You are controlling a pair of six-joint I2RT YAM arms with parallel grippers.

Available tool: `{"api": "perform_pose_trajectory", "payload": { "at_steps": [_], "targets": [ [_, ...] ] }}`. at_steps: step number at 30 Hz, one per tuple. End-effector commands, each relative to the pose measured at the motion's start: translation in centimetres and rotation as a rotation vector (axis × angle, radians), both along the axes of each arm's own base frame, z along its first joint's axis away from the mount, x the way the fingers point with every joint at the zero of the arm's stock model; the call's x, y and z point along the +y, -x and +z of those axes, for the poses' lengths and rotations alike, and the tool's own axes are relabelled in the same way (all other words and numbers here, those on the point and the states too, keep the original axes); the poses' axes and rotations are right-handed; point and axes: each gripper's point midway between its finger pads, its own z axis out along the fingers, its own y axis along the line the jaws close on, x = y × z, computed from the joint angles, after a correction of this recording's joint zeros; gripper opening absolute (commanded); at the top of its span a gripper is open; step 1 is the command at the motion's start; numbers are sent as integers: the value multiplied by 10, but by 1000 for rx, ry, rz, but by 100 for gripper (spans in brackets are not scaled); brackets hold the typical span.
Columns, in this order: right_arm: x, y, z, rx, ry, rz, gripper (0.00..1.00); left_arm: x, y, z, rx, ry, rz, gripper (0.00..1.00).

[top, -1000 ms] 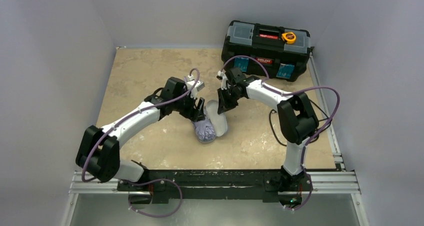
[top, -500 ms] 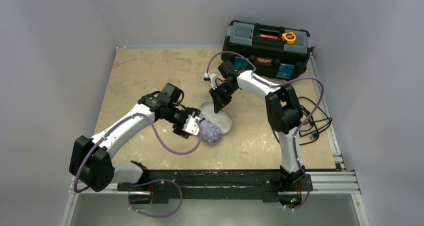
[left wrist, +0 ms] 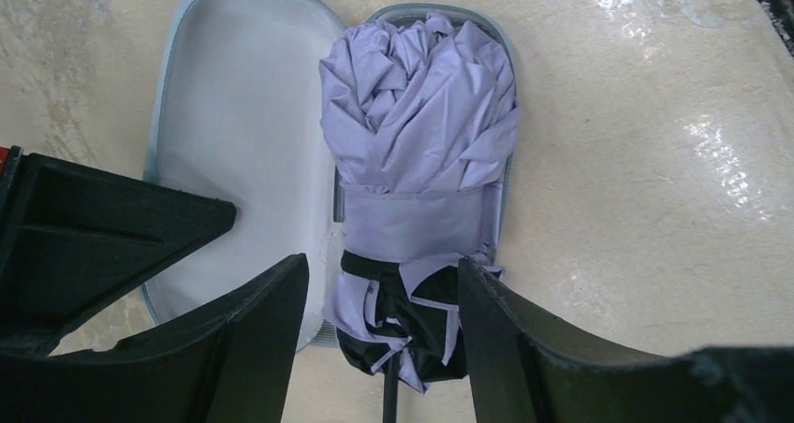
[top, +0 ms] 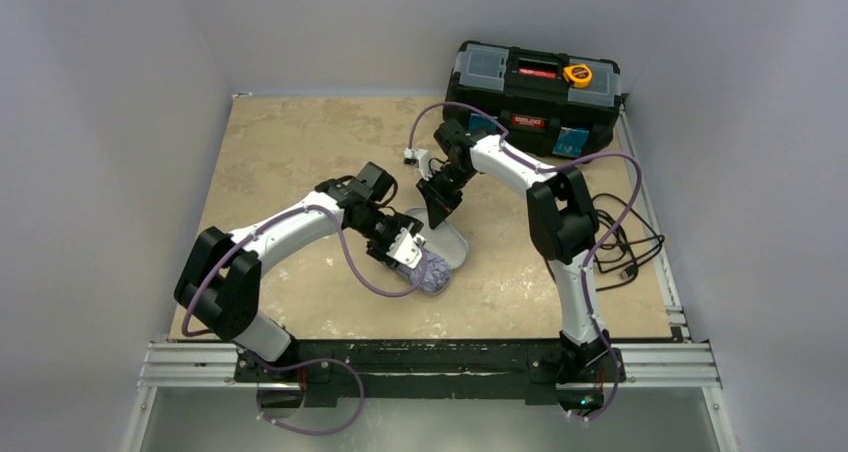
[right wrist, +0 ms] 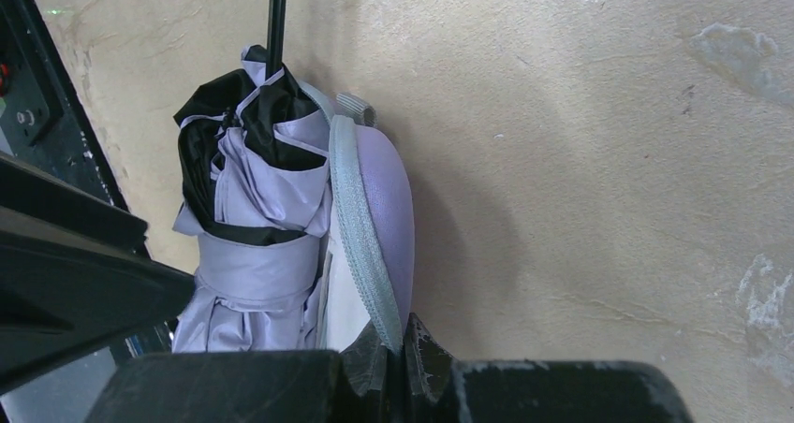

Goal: Open the umbrella

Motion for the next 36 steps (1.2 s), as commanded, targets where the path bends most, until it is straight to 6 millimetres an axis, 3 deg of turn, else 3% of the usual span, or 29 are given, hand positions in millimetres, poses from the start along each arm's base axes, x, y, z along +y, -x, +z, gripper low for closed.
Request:
{"api": "perform_pose_trajectory", "payload": {
  "at_steps": [1, 10, 18, 27, 28, 29, 31, 33, 36],
  "targets": [
    [11, -1, 24, -24, -70, 28, 0, -19, -13, 0, -32, 26, -9, 59],
    [11, -1, 21, -19, -65, 30, 0, -23, 9, -29, 74, -47, -76, 58],
    [10, -2, 22, -26, -62, 30, 0, -6, 16, -73, 63, -208, -154, 57],
    [6, -3, 21, -39, -43, 16, 0, 4, 23, -92, 84, -344, -240, 61],
    [5, -4, 19, -46, -36, 11, 0, 5, 24, -92, 86, -348, -244, 59],
    [4, -5, 17, -53, -26, 6, 0, 4, 23, -91, 88, -348, -245, 51],
    [-3, -9, 11, -72, 14, -13, 0, -2, 20, -82, 95, -330, -214, 21],
    [-11, -14, 5, -104, 53, -34, 0, -16, 14, -57, 104, -277, -161, 0],
    [-25, -22, 1, -160, 111, -74, 0, -41, -1, -7, 95, -120, -55, 0]
  ]
}}
